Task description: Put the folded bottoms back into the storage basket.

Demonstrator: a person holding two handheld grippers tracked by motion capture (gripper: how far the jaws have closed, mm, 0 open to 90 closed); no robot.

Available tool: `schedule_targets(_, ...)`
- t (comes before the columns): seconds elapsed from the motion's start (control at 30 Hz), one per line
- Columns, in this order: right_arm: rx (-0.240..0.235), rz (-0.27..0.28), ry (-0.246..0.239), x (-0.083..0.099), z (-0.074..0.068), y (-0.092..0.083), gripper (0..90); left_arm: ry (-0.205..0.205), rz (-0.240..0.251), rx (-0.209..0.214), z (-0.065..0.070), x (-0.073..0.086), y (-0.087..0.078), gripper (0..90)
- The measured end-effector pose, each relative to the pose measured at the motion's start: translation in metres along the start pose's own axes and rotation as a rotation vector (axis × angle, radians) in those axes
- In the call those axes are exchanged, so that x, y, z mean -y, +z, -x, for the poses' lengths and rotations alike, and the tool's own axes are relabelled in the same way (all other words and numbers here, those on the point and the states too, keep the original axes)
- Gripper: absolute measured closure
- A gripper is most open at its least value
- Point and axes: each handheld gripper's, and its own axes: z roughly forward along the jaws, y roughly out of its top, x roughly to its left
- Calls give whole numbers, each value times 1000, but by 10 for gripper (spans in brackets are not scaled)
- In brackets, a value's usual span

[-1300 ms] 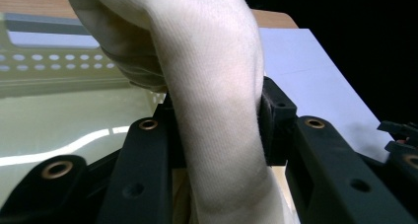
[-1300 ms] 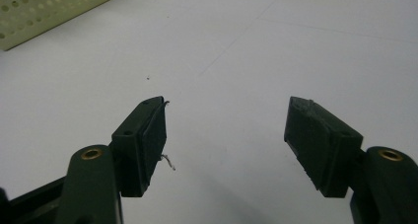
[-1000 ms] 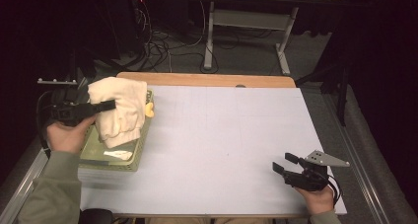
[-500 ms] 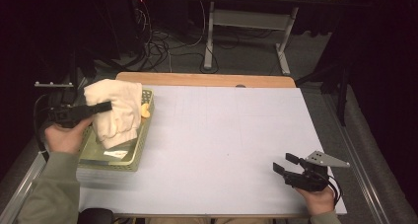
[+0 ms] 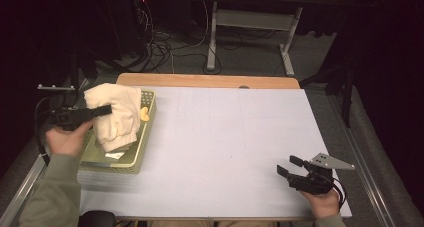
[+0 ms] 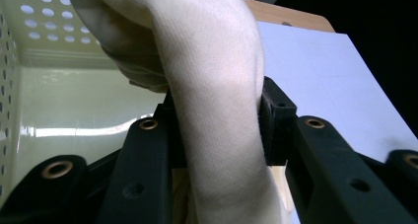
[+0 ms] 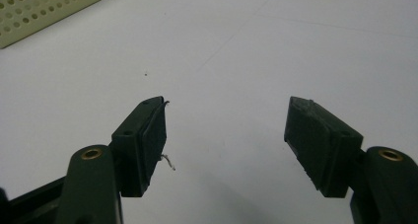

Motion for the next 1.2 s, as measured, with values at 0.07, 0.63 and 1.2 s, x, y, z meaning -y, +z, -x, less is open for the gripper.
schedule_targets(0.07,0,0,0,0,0,0,327,0,-2,-9,-1,0,0,628)
schedule_targets(0.63,-2,-5,4,0,0,1,327,-25,-48,-46,-13,2,15,625)
schedule_targets(1.2,-6,-5,0,1,0,0,327,-29,-105,-75,-14,0,38,624)
